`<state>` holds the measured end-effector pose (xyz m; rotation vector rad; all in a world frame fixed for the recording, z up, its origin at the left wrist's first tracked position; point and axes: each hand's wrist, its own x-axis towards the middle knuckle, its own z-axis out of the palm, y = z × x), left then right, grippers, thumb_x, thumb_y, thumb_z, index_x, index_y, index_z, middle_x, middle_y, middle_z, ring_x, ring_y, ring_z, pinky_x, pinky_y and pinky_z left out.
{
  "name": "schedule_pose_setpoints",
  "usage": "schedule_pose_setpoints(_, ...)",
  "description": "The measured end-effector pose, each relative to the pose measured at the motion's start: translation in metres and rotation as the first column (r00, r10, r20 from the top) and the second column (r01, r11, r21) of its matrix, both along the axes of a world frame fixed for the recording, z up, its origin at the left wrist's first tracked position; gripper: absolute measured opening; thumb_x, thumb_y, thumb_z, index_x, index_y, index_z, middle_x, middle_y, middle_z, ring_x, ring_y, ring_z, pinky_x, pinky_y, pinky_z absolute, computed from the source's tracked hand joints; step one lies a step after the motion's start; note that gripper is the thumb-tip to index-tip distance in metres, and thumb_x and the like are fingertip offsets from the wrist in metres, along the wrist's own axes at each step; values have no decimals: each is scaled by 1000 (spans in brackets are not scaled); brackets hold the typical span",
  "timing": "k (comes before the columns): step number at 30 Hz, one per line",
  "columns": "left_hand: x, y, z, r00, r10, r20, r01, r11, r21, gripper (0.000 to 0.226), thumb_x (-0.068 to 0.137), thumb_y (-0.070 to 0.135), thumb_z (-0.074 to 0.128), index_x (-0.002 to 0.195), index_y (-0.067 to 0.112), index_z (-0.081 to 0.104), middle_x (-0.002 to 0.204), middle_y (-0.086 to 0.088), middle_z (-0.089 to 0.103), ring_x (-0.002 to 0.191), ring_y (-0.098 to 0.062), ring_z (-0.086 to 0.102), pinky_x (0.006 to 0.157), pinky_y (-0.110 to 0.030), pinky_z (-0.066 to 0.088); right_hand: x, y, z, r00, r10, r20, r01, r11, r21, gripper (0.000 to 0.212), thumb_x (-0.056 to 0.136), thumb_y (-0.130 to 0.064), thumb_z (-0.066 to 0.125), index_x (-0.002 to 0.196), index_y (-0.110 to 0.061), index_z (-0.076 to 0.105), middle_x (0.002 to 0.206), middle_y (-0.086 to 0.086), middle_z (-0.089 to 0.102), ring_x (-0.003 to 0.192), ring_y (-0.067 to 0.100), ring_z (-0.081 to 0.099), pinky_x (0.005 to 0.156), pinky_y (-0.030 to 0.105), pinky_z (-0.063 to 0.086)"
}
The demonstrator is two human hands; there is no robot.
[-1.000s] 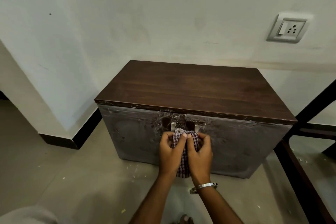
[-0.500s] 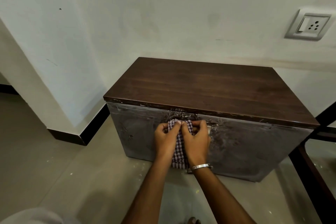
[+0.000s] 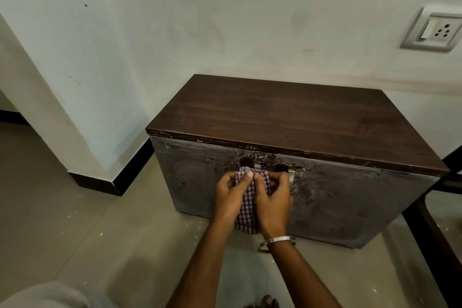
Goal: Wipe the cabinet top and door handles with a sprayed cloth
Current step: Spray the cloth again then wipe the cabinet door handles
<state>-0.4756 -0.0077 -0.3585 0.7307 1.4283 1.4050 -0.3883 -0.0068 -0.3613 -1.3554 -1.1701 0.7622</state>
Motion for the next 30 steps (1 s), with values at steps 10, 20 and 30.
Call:
schedule_pose_setpoints(10, -1, -9, -22, 999, -15, -41, 17, 1000, 26, 20, 84, 20, 70, 101, 10, 65, 99, -5, 71, 92, -18, 68, 76, -28, 55, 5, -8, -25, 998, 62, -5, -63, 997, -33, 16, 91, -21, 65, 100, -21, 52, 90, -13, 62, 80, -8, 61, 66, 10, 48)
schedule_pose_setpoints(20, 3, 2, -42, 987, 41, -153, -45, 999, -23, 18, 83, 25, 72, 97, 18, 64, 94, 1, 70, 88, -10, 66, 73, -25, 53, 5, 6, -44, 998, 68, -11, -69, 987, -144, 18, 92, -19, 64, 104, -19, 51, 91, -13, 58, 84, 2, 58, 67, 9, 44)
schedule_pose_setpoints(30, 7, 1, -46, 970, 64, -235, -73, 997, -29, 24, 85, 23, 71, 103, 9, 65, 92, -2, 70, 84, -10, 66, 75, -26, 54, 7, 8, -43, 998, 41, 46, -30, 979, -202, 20, 91, -18, 66, 106, -12, 55, 92, -6, 58, 80, 2, 54, 61, 4, 37)
